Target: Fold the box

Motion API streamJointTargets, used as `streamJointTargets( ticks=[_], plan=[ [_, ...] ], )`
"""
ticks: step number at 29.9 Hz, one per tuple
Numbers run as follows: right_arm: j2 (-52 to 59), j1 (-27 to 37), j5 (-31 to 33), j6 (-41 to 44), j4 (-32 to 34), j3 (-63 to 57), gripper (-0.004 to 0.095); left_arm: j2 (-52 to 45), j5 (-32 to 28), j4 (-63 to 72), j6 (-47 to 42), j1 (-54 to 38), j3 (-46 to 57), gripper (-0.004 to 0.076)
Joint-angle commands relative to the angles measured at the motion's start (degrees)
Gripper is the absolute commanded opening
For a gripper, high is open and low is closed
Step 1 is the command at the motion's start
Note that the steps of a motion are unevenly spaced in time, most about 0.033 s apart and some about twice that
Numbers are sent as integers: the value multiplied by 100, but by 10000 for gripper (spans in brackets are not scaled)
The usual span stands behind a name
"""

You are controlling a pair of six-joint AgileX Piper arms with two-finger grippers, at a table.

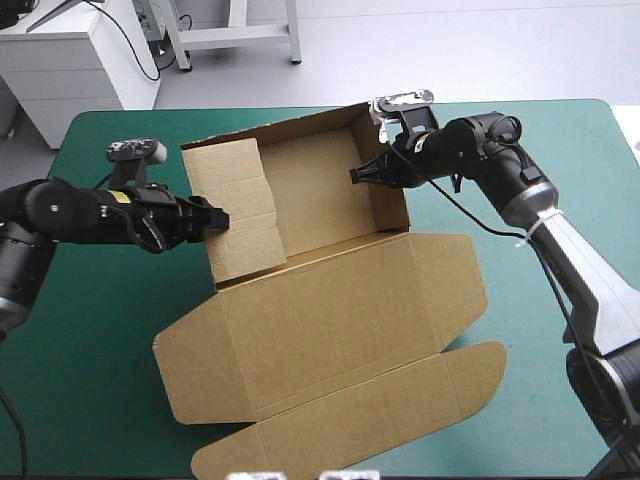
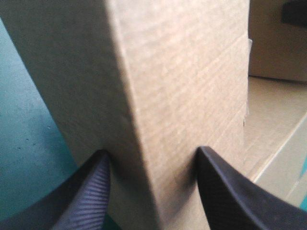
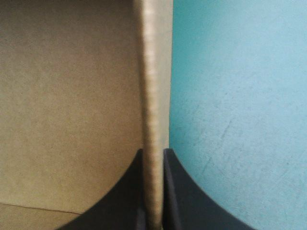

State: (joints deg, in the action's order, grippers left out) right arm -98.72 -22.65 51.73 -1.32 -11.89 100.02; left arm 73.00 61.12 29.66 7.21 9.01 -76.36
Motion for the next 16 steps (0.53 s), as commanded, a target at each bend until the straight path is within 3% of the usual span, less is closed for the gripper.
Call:
streamJointTargets(
  ticks=[1, 11, 13, 16],
  plan=[
    [281, -99, -154, 132, -323, 173, 2, 149, -498, -445, -554, 365, -145, 383],
    [281, -120, 32, 369, -254, 173, 2, 385, -1129, -1332, -1435, 462, -145, 370],
    [281, -120, 69, 389, -184, 173, 2, 385, -1179, -1332, -1435, 471, -145, 331],
    [268, -120, 132, 492, -68, 173, 1, 375, -1188, -1360, -1435, 471, -145, 172]
  ],
)
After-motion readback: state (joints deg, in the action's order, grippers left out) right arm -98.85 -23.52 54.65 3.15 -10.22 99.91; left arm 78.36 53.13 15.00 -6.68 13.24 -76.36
